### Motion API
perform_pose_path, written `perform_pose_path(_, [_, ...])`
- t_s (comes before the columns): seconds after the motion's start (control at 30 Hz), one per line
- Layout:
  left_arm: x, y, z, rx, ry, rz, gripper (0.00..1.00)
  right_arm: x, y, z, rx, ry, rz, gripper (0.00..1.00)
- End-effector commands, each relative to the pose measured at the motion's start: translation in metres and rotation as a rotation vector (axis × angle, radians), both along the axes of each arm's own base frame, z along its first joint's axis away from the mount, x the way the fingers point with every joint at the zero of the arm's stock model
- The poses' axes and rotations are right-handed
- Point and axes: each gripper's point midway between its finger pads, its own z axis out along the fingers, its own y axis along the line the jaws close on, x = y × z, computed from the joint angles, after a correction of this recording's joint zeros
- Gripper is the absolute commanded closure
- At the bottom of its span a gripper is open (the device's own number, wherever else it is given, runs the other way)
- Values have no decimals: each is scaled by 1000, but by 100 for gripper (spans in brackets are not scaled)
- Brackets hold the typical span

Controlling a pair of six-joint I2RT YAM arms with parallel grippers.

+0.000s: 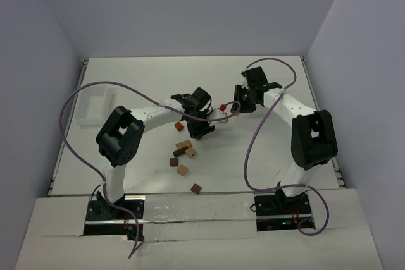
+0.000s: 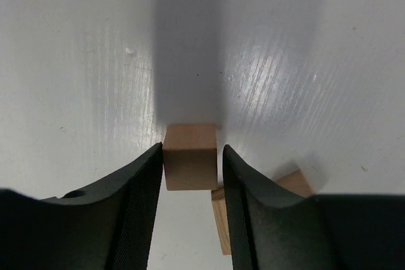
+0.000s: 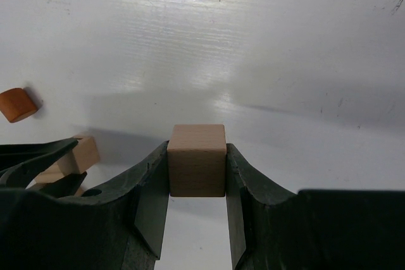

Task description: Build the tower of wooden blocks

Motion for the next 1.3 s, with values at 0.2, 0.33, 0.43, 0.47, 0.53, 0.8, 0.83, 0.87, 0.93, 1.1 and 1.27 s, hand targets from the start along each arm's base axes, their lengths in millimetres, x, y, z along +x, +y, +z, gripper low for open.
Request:
perform_pose_path(0.2, [-3, -17, 39, -109, -31, -40, 22, 6, 0, 9, 7, -37, 29, 100])
perform_pose_path(0.33, [9, -31, 109, -291, -69, 26, 18, 4, 2, 19, -7, -92, 143, 100])
perform_pose_path(0.43, [23, -28, 184, -485, -59, 103, 8, 0, 7, 31, -27, -162, 318, 100])
perform_pose_path(0.47, [27, -18, 219, -579, -38, 145, 1, -2, 7, 38, -53, -209, 423, 100])
perform_pose_path(0.53, [39, 10, 257, -686, -18, 221, 1, -11, 10, 44, -81, -254, 604, 100])
perform_pose_path(0.8, [40, 91, 268, -757, 30, 403, 1, -31, 23, 47, -167, -373, 1139, 100])
perform_pose_path(0.83, [36, 99, 265, -757, 24, 424, 1, -36, 25, 45, -189, -383, 1231, 100])
perform_pose_path(0.87, [36, 103, 259, -754, 26, 436, 1, -37, 26, 39, -204, -374, 1269, 100])
perform_pose_path(0.93, [34, 112, 264, -775, 9, 459, 1, -43, 29, 31, -245, -372, 1383, 100])
perform_pose_path(1.1, [32, 128, 269, -836, 35, 508, 1, -55, 47, 15, -303, -376, 1619, 100])
perform_pose_path(1.27, [30, 135, 277, -879, 39, 535, 1, -57, 68, 5, -329, -357, 1726, 99])
